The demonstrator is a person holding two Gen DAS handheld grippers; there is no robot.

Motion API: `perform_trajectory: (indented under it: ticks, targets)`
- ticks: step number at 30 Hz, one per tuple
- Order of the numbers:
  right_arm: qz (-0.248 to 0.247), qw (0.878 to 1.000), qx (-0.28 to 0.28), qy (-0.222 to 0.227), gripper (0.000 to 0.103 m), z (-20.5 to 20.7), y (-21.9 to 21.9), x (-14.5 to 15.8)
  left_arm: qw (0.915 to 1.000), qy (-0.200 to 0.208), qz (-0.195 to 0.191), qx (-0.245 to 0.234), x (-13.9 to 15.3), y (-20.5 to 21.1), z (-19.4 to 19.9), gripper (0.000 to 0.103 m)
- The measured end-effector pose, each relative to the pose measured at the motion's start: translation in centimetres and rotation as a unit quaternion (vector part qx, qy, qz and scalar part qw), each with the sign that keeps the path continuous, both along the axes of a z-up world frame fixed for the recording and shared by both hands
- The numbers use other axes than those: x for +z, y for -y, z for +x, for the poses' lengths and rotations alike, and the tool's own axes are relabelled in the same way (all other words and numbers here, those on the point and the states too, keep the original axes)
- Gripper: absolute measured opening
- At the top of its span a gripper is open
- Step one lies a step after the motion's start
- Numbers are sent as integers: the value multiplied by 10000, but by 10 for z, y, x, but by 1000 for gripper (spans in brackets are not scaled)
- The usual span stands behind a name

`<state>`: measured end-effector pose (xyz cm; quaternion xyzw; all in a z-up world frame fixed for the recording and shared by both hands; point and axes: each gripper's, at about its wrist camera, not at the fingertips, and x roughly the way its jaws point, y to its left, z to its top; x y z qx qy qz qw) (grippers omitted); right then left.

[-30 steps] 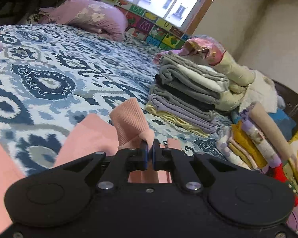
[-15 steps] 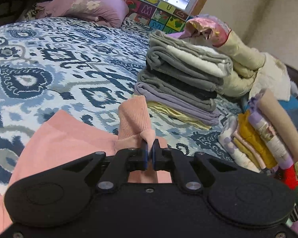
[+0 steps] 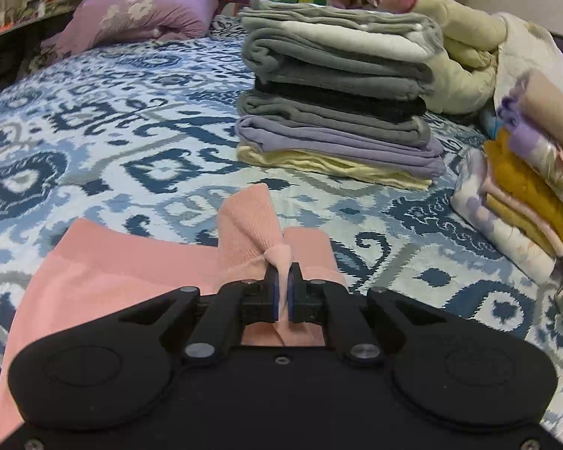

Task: Fold clothes
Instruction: 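Open the left gripper and release the sleeve cuff onto the sweatshirt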

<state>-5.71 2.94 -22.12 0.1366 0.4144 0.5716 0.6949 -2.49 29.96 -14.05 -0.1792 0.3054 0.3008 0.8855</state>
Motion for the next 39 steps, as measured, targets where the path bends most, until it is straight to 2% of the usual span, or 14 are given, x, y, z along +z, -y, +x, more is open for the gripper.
perform_trajectory:
  ticks: [6, 8, 9, 10, 12, 18, 20, 23, 26, 27, 28, 29, 36, 39]
  targets:
    - [-7, 10000, 1, -98, 17, 0, 1, -3, 9964, -483, 284, -633, -11, 11, 25, 2]
    - [-17, 9999, 4, -101, 17, 0, 1, -3, 9933, -654, 371, -879, -15, 14, 36, 32]
    - [-18, 9999, 5, -105, 17, -1, 1, -2, 9927, -603, 467, -934, -12, 15, 41, 34]
    - [-18, 9999, 3, -111, 17, -1, 1, -2, 9935, -426, 490, -939, -9, 13, 35, 34]
    - [-16, 9999, -6, -125, 17, -1, 3, -1, 9958, -111, 220, -880, -2, 3, 20, 34]
    - [113, 9996, -167, -196, 23, 4, 9, 2, 9983, 143, -10, -559, 4, -28, -11, 34]
    - [134, 9995, -232, -185, 23, 6, 8, 2, 9977, 124, -29, -667, 3, -27, -8, 34]
    - [133, 9994, -263, -158, 25, 6, 5, 2, 9970, 63, -74, -766, 1, -18, 10, 33]
    - [45, 9998, -171, -119, 24, 4, 1, -1, 9961, -276, 26, -838, -7, -9, 30, 31]
    - [34, 9999, -138, -87, 24, 3, 0, -1, 9955, -389, 59, -862, -10, -6, 37, 26]
    - [29, 9999, -115, -58, 24, 2, -1, -1, 9948, -495, 113, -880, -13, -3, 42, 7]
    - [28, 9999, -105, -43, 24, 2, -1, -1, 9942, -576, 233, -876, -16, 1, 42, 5]
    - [-33, 10000, -45, -26, 23, 1, -2, -2, 9907, -544, 659, -1063, -11, 19, 43, 2]
    - [-54, 10000, -7, -58, 23, 2, -3, -3, 9827, -972, 728, -1397, -26, 22, 52, 7]
